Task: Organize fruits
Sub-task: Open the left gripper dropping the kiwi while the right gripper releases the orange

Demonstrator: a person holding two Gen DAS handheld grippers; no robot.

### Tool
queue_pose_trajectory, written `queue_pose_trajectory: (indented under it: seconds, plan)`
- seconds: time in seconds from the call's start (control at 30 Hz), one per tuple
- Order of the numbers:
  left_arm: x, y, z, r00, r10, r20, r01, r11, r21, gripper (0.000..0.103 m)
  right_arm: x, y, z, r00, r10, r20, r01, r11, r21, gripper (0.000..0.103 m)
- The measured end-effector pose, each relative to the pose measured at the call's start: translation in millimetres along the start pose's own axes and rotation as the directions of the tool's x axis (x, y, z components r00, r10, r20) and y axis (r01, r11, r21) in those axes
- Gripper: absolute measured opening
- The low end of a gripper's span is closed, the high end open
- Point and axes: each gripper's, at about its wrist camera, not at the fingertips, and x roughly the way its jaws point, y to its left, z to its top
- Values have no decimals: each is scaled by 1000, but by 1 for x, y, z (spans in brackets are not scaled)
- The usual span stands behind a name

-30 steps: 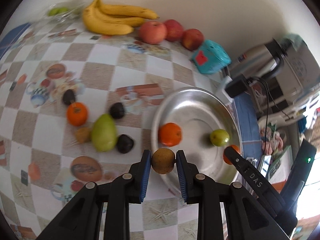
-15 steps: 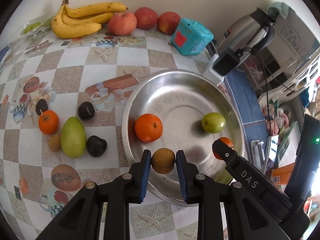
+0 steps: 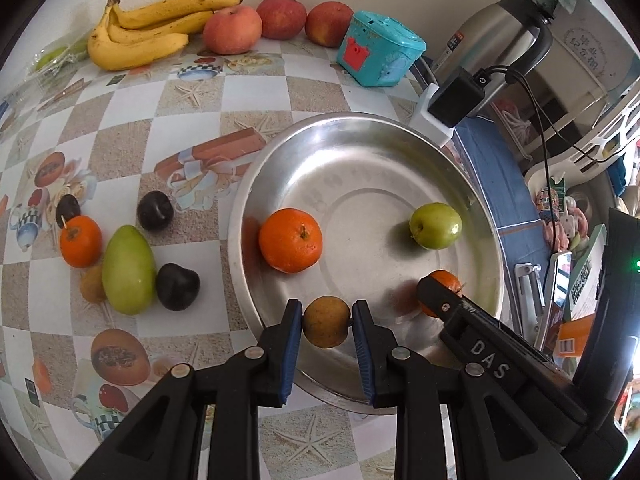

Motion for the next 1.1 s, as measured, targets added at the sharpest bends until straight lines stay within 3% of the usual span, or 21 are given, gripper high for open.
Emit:
queue_pose_trajectory:
  seconds: [0.63,1.03,1.1]
  plan:
    - [4,5,-2,999,-17,-43,17,1000,-13,30,4,9,0,1000,-17,-8,17,1000,-16,38]
    - [-8,7,-3,1000,-24,-21,24,1000,-14,42,-4,8,2,1000,-7,12,8,1000,-14,45]
    - [-11,9,-3,1000,-23,-16,22,1000,-18,48,-6,9,2,1000,-4,15,5,1000,-17,45]
